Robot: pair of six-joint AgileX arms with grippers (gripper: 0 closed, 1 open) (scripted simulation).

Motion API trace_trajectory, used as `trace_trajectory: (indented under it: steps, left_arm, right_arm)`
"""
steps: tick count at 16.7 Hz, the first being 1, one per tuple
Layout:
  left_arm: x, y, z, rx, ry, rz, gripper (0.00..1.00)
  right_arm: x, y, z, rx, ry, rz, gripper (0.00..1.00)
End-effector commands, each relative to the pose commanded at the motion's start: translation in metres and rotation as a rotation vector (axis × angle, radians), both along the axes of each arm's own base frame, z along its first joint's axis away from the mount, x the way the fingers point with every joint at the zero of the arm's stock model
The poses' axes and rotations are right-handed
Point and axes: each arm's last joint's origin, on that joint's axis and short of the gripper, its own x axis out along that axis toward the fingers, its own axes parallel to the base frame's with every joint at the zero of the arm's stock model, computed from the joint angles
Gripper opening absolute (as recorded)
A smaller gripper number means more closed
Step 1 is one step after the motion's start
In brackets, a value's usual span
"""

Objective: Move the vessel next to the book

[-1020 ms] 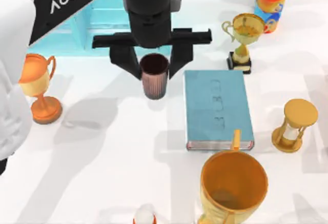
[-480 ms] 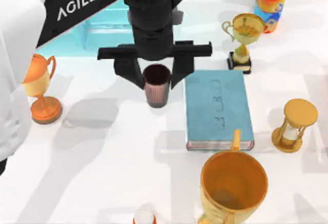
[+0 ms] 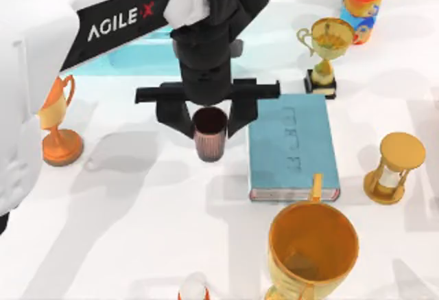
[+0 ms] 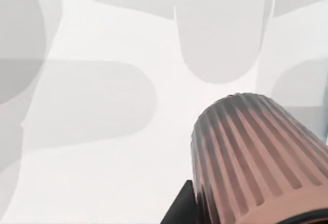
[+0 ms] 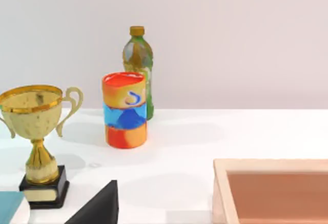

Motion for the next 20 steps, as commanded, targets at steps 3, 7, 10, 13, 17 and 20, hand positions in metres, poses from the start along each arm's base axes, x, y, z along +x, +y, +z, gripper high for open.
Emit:
trace_trajectory:
  steps: [3,7,10,13,17,20]
  left_arm:
    - [0.0000,0.0000,0.0000,0.000,0.000,0.000,0.15]
    - [0.0000,0.0000,0.0000,0.000,0.000,0.000,0.45]
    - [0.0000,0.0000,0.0000,0.000,0.000,0.000,0.68]
    - [0.0000,0.0000,0.0000,0.000,0.000,0.000,0.90]
    - [0.0000,0.0000,0.0000,0.000,0.000,0.000,1.00]
    - [0.0000,0.0000,0.0000,0.000,0.000,0.000,1.00]
  right_arm:
    - [0.0000,0.0000,0.0000,0.000,0.000,0.000,1.00]
    - [0.0000,0.0000,0.0000,0.000,0.000,0.000,1.00]
    - [0.0000,0.0000,0.0000,0.000,0.000,0.000,1.00]
    - [0.0000,0.0000,0.0000,0.000,0.000,0.000,1.00]
    - [0.0000,0.0000,0.0000,0.000,0.000,0.000,1.00]
    - [0.0000,0.0000,0.0000,0.000,0.000,0.000,1.00]
